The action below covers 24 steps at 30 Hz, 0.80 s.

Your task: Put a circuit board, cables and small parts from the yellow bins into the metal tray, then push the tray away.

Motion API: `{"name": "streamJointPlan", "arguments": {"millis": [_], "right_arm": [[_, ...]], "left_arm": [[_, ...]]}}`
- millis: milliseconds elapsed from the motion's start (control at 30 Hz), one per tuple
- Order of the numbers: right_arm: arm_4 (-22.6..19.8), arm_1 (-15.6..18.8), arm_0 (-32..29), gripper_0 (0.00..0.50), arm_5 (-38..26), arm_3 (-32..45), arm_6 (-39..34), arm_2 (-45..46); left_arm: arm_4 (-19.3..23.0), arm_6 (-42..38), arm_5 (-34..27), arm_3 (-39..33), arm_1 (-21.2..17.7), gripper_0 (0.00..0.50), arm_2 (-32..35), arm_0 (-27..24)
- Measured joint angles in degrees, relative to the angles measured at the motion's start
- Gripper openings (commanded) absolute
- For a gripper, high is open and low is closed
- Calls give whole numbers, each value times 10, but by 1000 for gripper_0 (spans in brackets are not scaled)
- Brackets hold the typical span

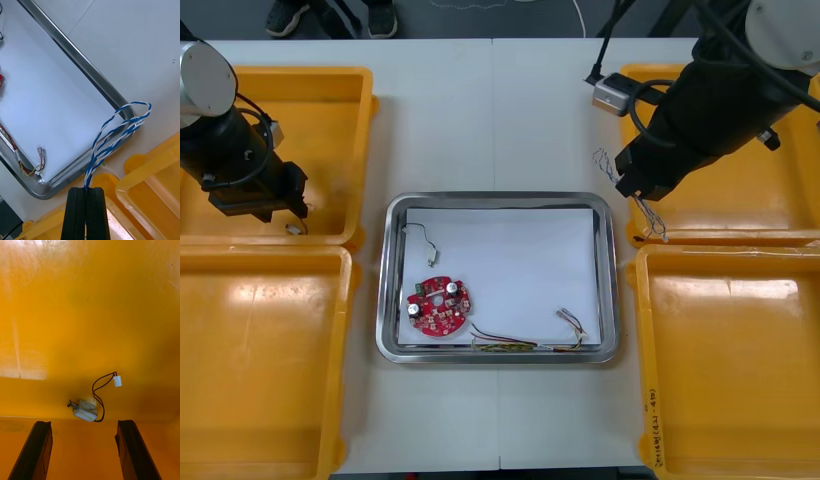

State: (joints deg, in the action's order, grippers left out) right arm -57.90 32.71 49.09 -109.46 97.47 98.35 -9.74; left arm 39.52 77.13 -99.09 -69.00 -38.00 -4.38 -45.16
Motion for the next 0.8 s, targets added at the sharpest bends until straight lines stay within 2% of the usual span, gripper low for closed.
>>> {"name": "streamJointPlan", "arguments": {"millis": [233,433,633,800], "right_arm": [[9,-9,1,0,17,21,15,-46],[25,-22,4,0,46,22,129,-81],[46,-33,11,0,66,22,144,-122],[72,-43,12,0,91,22,222,-154]], "left_arm": [[1,0,23,24,0,500,-1,0],[1,0,36,29,0,500,-1,0],[0,0,38,29,3,500,-1,0],[-2,0,38,30,7,500,-1,0]]}}
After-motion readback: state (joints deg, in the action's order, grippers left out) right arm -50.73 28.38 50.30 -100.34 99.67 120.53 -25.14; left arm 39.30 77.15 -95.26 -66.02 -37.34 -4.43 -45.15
